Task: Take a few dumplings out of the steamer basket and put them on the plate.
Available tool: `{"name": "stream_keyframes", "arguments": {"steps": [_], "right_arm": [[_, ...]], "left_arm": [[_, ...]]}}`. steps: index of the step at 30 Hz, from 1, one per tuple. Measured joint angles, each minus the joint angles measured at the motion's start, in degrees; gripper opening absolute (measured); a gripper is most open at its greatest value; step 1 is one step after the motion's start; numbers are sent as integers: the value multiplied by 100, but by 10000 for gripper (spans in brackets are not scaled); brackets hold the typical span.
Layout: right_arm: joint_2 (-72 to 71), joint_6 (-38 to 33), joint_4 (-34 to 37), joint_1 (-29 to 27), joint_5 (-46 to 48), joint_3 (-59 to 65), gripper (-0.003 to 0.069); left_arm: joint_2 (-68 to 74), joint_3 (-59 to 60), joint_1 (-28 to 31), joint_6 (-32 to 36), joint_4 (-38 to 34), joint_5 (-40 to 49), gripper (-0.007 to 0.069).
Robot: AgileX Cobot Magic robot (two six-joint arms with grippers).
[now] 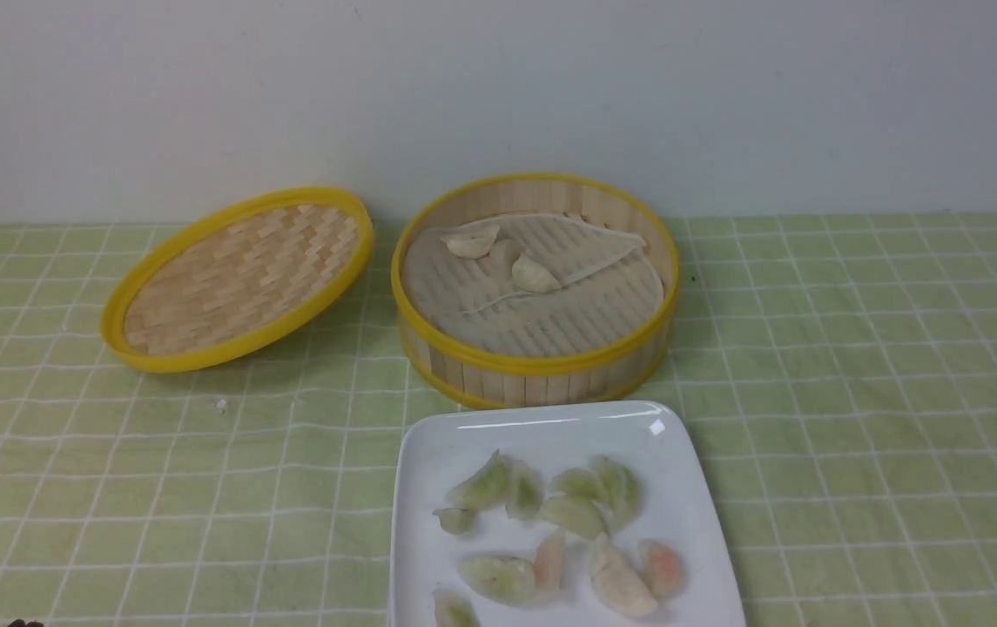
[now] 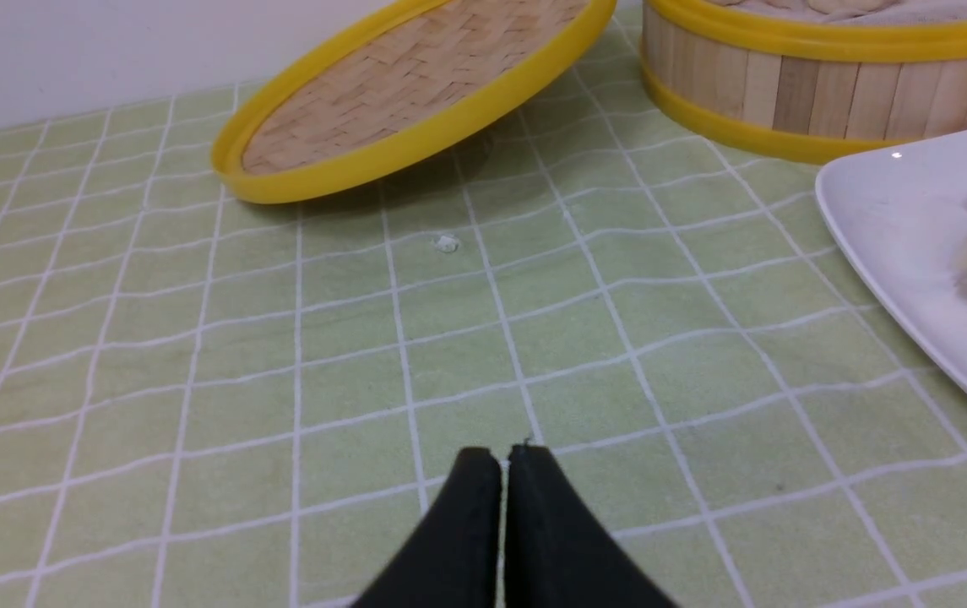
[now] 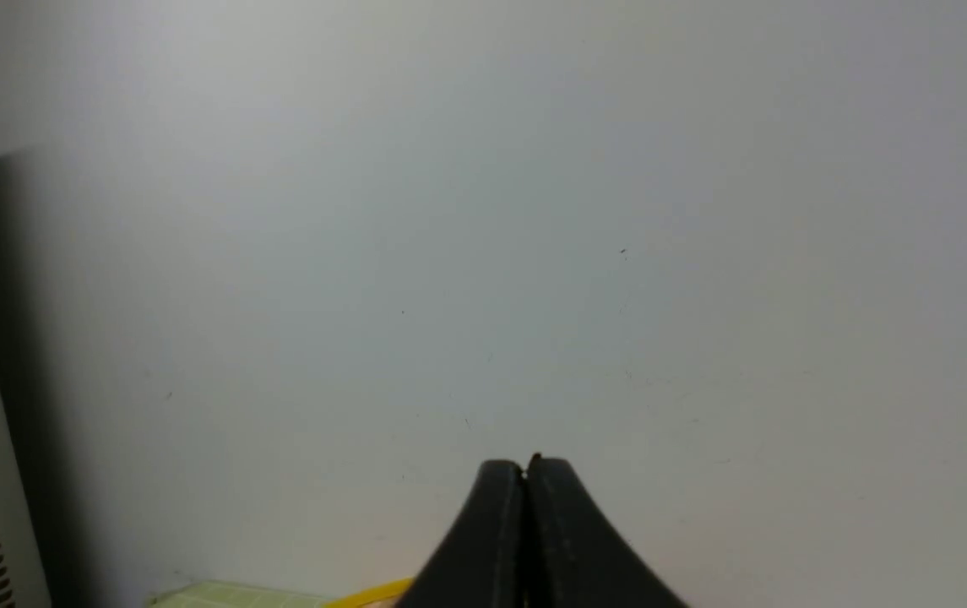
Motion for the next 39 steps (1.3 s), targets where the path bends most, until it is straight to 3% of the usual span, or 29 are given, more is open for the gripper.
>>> {"name": "stream_keyframes", "arguments": {"steps": [2,7,10,16,20,25,26,29,39], "right_arm": [[0,-42,151,0,-24,52,-15],[0,-1062,1010,0,-381,577,-15],[0,-1330,1281,0,-481,795,-15],[0,-1434,1180,-27,-579,1300,-15],[0,-1445,556,-744,-578,1996,-15],[0,-1439,364,-1735,-522,2833,-15],[5,-1439,347,-2174,-479,3240,-15],[18,-1424,311,-2606,-495,3351,-15],[18,-1424,305,-2933,-556,3358,-15]], "left_arm": [[0,0,0,0,0,0,-6],[0,0,0,0,0,0,-6],[0,0,0,0,0,0,-6],[0,0,0,0,0,0,-6],[0,0,0,0,0,0,-6],[0,0,0,0,0,0,-6],[0,0,0,0,0,3,-6],[0,0,0,0,0,11,-6],[0,0,0,0,-6,11,-6]]}}
